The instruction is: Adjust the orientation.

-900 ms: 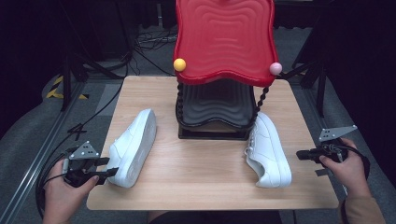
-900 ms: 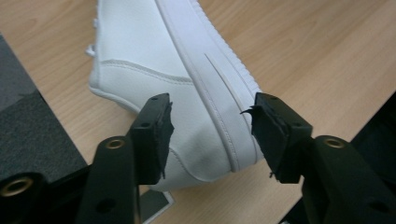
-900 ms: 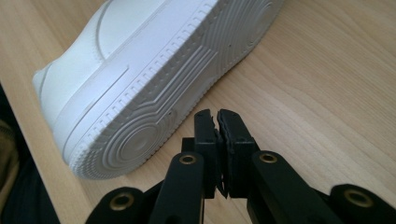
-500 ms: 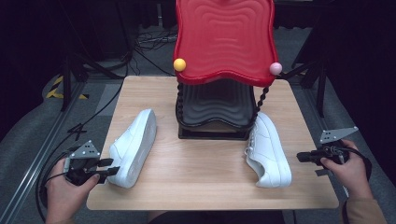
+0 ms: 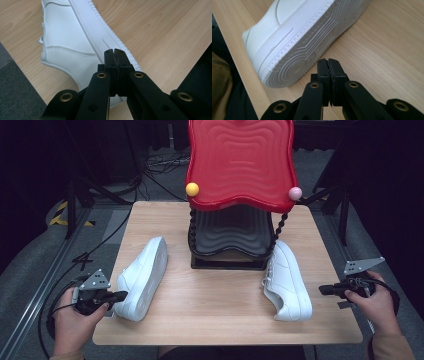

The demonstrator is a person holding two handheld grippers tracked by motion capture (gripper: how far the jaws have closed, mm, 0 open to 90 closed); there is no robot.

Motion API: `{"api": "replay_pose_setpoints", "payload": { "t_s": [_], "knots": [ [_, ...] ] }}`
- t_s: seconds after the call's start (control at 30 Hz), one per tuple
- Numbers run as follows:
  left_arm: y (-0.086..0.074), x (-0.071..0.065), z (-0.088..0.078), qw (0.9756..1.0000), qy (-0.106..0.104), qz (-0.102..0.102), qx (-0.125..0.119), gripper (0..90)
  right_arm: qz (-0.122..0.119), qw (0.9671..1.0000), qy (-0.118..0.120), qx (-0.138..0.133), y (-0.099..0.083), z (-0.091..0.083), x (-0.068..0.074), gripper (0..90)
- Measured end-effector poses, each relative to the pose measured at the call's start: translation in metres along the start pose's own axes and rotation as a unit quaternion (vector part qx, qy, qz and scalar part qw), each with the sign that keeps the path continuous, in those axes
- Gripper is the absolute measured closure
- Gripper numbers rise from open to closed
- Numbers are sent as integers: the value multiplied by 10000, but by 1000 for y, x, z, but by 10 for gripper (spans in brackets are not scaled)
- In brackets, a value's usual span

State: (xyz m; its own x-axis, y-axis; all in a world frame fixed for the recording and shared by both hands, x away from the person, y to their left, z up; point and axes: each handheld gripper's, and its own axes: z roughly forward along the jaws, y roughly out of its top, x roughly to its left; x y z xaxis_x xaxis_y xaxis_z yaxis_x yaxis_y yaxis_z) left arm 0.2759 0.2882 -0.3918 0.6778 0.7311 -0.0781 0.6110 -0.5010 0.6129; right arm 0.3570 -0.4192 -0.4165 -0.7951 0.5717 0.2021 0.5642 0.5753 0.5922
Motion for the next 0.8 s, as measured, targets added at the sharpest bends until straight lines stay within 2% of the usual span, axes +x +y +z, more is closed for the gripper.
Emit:
{"api": "replay_pose_setpoints", "payload": {
  "t_s": [0.03, 0.1, 0.13, 0.23, 0.5, 0.6, 0.63, 0.73, 0.8],
  "knots": [
    [0, 1, 1, 10000, 25, -49, -42, 899, 68, 10000, -5, -26, 0, -1, 0, 885],
    [-2, 5, 4, 9994, 211, -257, -56, 899, 157, 9998, 15, -131, -1, -3, 0, 885],
    [-2, 6, 5, 9994, 239, -266, -35, 899, 192, 9997, 6, -151, -1, -3, 0, 885],
    [-2, 8, 9, 9995, 110, -283, -29, 899, 218, 9996, -12, -160, -3, -4, 0, 883],
    [0, 9, 20, 9998, -65, -196, 17, 899, 233, 9997, -40, -63, -5, -2, 1, 868],
    [0, 8, 22, 9993, -272, -235, 95, 899, 221, 9997, -40, -73, -6, -3, 0, 854],
    [0, 8, 23, 9991, -348, -225, 53, 899, 212, 9997, -22, -74, -6, -3, 0, 848],
    [2, 5, 23, 9996, -219, -140, 121, 900, 212, 9997, 9, -73, -5, -2, 1, 847],
    [2, 3, 23, 9995, -252, -150, 120, 900, 169, 9998, 7, -77, -4, -2, 2, 848]
  ]
}}
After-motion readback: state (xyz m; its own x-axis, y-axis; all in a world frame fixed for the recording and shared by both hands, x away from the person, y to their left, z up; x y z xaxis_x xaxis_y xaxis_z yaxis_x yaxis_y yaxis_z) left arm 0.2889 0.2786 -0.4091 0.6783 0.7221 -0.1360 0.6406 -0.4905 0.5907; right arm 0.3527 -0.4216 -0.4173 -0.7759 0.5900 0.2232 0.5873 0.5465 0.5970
